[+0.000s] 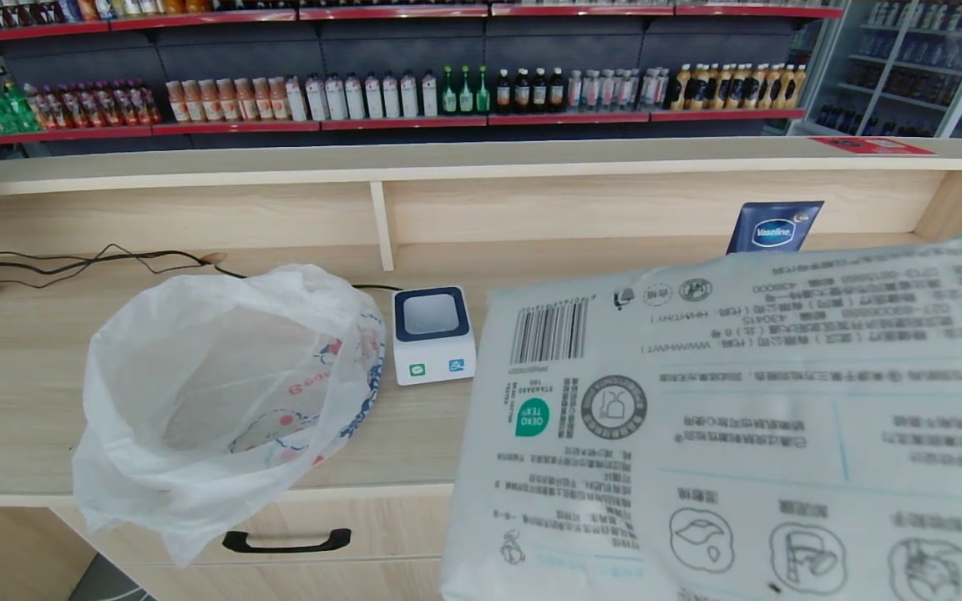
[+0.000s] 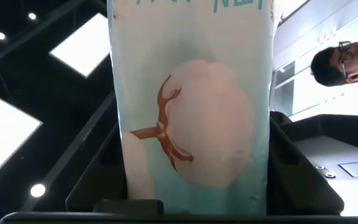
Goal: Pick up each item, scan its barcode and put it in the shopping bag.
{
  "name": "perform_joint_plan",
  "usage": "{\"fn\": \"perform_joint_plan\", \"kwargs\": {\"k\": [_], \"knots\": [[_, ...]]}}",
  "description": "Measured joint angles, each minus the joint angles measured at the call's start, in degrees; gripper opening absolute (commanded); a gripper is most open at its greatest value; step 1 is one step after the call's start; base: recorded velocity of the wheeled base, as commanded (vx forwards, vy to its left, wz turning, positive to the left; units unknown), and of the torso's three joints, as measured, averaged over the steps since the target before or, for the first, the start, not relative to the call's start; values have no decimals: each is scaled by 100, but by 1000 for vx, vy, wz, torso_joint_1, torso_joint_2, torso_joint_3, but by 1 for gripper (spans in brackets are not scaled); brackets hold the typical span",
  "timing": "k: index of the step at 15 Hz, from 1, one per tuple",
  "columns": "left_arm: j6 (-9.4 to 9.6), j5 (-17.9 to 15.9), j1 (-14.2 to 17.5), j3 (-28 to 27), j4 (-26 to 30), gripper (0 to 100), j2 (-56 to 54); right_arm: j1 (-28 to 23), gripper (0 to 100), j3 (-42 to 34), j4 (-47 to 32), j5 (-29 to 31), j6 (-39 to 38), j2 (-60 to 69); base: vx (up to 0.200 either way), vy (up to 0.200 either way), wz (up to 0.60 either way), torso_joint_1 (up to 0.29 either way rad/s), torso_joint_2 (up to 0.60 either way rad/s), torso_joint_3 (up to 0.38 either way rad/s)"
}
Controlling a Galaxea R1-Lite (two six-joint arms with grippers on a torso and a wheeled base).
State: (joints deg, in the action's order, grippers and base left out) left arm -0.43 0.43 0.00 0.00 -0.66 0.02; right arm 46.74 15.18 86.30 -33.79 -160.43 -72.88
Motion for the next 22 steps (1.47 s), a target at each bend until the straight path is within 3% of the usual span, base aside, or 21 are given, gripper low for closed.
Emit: {"fn": "perform_joint_plan", "kwargs": {"k": [7, 19, 20, 22], "knots": [[2, 0, 0, 0, -2, 0, 0, -40, 0, -545, 61, 13, 0, 375, 0, 0, 0, 0, 0, 0], [0, 0, 0, 0, -2, 0, 0, -617, 0, -510, 126, 65, 24, 502, 0, 0, 0, 0, 0, 0], [0, 0, 0, 0, -2, 0, 0, -650, 0, -614, 82, 73, 171, 512, 0, 0, 0, 0, 0, 0], [0, 0, 0, 0, -2, 0, 0, -683, 0, -820, 52, 123, 1262, 564, 0, 0, 0, 0, 0, 0]]}}
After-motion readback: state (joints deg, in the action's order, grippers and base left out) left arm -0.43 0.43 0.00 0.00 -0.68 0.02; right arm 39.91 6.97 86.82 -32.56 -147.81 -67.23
